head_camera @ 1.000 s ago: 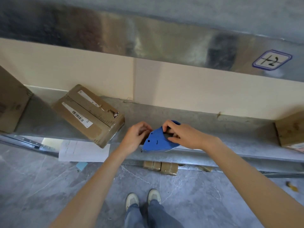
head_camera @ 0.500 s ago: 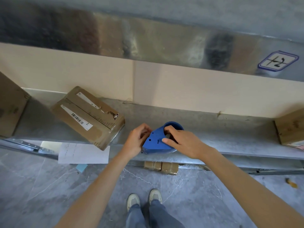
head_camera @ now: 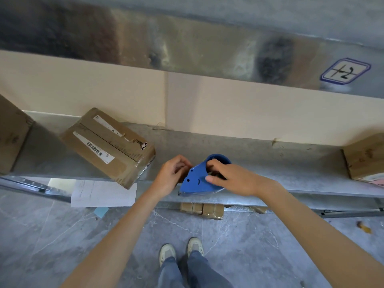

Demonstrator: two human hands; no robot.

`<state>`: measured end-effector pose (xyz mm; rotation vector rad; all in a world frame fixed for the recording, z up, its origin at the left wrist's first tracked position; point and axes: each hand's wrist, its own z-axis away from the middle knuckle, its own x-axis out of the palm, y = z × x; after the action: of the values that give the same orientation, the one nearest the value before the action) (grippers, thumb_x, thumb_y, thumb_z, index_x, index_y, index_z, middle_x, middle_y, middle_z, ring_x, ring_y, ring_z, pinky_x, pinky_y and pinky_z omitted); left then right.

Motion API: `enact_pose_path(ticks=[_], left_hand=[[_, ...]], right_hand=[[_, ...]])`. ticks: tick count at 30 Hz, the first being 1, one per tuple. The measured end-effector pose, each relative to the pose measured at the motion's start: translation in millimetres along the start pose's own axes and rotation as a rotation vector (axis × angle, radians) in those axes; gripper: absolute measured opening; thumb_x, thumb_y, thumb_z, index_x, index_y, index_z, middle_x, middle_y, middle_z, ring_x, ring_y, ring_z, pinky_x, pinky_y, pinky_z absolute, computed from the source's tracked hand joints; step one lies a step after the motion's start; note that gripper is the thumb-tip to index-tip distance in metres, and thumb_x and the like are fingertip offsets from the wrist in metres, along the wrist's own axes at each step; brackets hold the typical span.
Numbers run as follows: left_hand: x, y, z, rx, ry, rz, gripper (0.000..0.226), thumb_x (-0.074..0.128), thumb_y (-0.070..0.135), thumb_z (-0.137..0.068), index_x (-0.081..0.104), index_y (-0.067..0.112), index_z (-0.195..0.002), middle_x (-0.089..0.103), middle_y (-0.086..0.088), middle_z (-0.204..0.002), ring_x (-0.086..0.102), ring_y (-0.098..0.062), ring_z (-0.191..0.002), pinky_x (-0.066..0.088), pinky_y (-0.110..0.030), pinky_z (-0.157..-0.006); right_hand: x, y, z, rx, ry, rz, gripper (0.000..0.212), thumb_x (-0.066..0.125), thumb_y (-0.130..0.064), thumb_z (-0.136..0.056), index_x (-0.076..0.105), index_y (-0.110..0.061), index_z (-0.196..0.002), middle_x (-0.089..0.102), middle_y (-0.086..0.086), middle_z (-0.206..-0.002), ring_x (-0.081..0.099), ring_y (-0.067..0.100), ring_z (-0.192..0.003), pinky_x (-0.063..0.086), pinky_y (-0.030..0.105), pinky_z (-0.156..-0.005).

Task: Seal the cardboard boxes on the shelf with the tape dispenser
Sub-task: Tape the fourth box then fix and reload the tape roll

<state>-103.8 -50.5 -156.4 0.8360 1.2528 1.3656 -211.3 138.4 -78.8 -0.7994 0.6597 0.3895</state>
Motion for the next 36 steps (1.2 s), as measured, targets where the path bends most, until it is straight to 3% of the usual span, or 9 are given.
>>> enact_pose_path(ticks=[2,4,12,19,24,27,30,33,36], left_hand=[[-1,1,-1,-0.004,-0.016,-0.006,0.015,0.051,0.000,-0.100,0.059,0.009,-0.093,0.070,0.001,-0.083,0.064,-0.001,-0.066,0.046,-0.015,-0.056],[-2,2,-4,-0.005,-0.029,-0.022,0.015,0.051,0.000,-0.100,0.059,0.010,-0.093,0.070,0.001,-0.083,0.064,0.000,-0.066,0.046,-0.015,-0.056],[-4,0,-6,-0.026,-0.051,-0.017,0.012,0.049,-0.003,-0.100,0.059,0.003,-0.096,0.073,0.000,-0.090,0.071,-0.007,-0.081,0.053,-0.018,-0.067],[-4,0,-7,-0.039,-0.056,-0.036,0.016,0.049,-0.004,-0.100,0.059,0.008,-0.094,0.069,0.003,-0.085,0.064,0.003,-0.069,0.045,-0.012,-0.059],[-5,1,-9,-0.035,-0.065,-0.075,0.013,0.049,-0.001,-0.100,0.059,0.006,-0.097,0.070,0.003,-0.086,0.062,0.006,-0.067,0.045,-0.011,-0.059],[-5,1,-10,-0.032,-0.079,-0.077,0.013,0.049,-0.002,-0.100,0.059,0.005,-0.095,0.070,0.002,-0.085,0.062,0.006,-0.064,0.045,-0.012,-0.058],[-7,0,-12,-0.055,-0.098,-0.036,0.010,0.050,-0.002,-0.100,0.059,0.002,-0.098,0.074,-0.003,-0.092,0.070,-0.005,-0.076,0.053,-0.019,-0.065],[-8,0,-13,-0.074,-0.124,0.006,0.010,0.050,0.000,-0.101,0.057,0.005,-0.096,0.075,-0.006,-0.099,0.073,-0.012,-0.092,0.058,-0.025,-0.077],[-7,1,-13,-0.080,-0.123,0.008,0.012,0.050,0.003,-0.101,0.056,0.011,-0.094,0.075,-0.005,-0.101,0.072,-0.013,-0.096,0.057,-0.024,-0.076]], right_hand=[[-9,-1,-1,0.028,-0.071,-0.025,0.036,0.046,-0.027,-0.103,0.040,-0.023,-0.138,0.059,-0.002,-0.128,0.058,0.016,-0.109,0.048,0.036,-0.093],[-16,-3,-1,0.044,-0.143,-0.008,0.046,0.050,-0.013,-0.097,0.039,-0.023,-0.141,0.057,0.000,-0.128,0.058,0.019,-0.111,0.049,0.042,-0.096],[-24,-1,-2,-0.026,-0.147,0.084,0.053,0.068,-0.014,-0.089,0.040,-0.023,-0.133,0.059,-0.004,-0.122,0.060,0.015,-0.104,0.053,0.036,-0.090],[-21,-5,-7,-0.011,-0.112,0.205,0.052,0.069,-0.015,-0.085,0.036,-0.021,-0.125,0.062,0.002,-0.098,0.060,0.019,-0.079,0.054,0.041,-0.071],[-16,-6,-5,0.030,-0.098,0.224,0.061,0.065,-0.016,-0.085,0.029,-0.024,-0.134,0.064,0.007,-0.105,0.064,0.025,-0.085,0.056,0.048,-0.073],[-10,-10,-7,0.028,-0.060,0.210,0.050,0.059,-0.023,-0.089,0.032,-0.021,-0.131,0.063,0.009,-0.096,0.059,0.021,-0.071,0.047,0.040,-0.061],[-2,-11,0,0.005,-0.012,0.173,0.037,0.054,-0.047,-0.096,0.038,-0.023,-0.119,0.060,0.004,-0.081,0.049,0.016,-0.062,0.038,0.031,-0.057],[13,-8,4,-0.036,0.003,0.209,0.059,0.059,-0.071,-0.082,0.042,-0.022,-0.111,0.058,-0.005,-0.088,0.055,0.018,-0.074,0.045,0.032,-0.065],[26,-1,-3,-0.100,0.072,0.362,0.071,0.069,-0.070,-0.074,0.043,-0.018,-0.115,0.056,-0.005,-0.103,0.052,0.019,-0.083,0.046,0.035,-0.072]])
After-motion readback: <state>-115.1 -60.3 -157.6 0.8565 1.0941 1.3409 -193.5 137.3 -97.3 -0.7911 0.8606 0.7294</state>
